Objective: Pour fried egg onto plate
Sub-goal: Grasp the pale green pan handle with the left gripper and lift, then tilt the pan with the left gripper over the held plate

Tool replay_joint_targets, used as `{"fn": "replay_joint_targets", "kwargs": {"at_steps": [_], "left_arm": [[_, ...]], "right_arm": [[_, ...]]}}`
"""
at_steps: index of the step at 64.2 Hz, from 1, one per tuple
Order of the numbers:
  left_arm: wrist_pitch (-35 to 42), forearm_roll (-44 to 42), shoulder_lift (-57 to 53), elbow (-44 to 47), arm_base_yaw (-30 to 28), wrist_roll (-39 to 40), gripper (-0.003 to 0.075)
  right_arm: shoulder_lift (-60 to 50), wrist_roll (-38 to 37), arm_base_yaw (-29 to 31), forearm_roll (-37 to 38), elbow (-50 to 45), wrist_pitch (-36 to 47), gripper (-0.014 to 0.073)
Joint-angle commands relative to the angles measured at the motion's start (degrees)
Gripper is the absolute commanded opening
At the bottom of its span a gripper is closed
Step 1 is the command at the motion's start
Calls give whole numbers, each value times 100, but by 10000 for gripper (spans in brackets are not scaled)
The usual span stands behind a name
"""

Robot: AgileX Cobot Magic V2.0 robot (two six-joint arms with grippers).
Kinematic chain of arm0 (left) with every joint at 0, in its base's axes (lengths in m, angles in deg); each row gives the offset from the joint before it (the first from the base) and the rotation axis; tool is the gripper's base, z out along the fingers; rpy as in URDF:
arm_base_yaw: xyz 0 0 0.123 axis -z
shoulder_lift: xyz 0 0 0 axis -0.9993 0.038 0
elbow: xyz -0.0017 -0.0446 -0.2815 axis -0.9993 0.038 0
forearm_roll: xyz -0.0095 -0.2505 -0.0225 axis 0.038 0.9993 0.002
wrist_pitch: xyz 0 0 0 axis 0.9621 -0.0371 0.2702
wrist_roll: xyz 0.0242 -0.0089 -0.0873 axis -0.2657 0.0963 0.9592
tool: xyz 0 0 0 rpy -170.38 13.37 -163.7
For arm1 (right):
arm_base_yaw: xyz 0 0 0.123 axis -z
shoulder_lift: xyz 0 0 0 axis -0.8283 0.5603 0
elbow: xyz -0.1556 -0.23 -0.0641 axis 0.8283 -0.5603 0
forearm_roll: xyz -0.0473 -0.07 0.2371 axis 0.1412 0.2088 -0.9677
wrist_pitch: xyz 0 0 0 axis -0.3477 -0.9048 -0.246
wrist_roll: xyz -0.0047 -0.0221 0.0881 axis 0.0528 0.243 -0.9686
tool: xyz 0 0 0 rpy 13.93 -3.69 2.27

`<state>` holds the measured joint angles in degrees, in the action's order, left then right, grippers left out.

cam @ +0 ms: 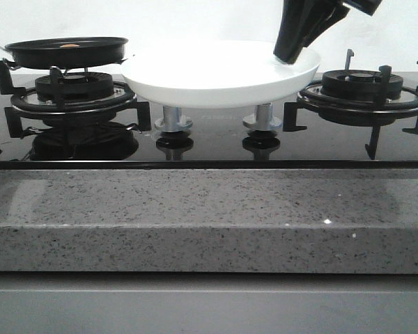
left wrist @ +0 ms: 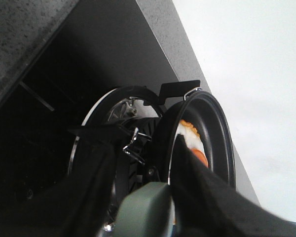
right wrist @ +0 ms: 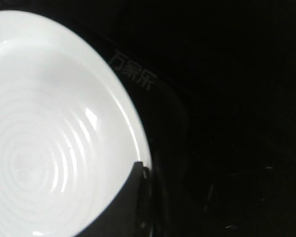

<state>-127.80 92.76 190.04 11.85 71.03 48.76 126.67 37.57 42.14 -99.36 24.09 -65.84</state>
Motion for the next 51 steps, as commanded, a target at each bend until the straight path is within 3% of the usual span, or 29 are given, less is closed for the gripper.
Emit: {"fn": "replay_joint_targets", "kwargs": {"at_steps": [1, 14, 30, 51], "left_arm": [[12, 335, -269, -199, 18, -37, 164], [63, 335, -269, -199, 18, -37, -15], [56, 461, -279, -199, 18, -69, -19], [-396, 1952, -461, -208, 6, -800, -19]], "right_arm": [[-316, 48, 6, -223, 135, 118, -67], [-316, 48, 6, -223, 135, 118, -67], [-316, 48, 6, -223, 135, 118, -67], [-316, 48, 6, -223, 135, 112, -67]]}}
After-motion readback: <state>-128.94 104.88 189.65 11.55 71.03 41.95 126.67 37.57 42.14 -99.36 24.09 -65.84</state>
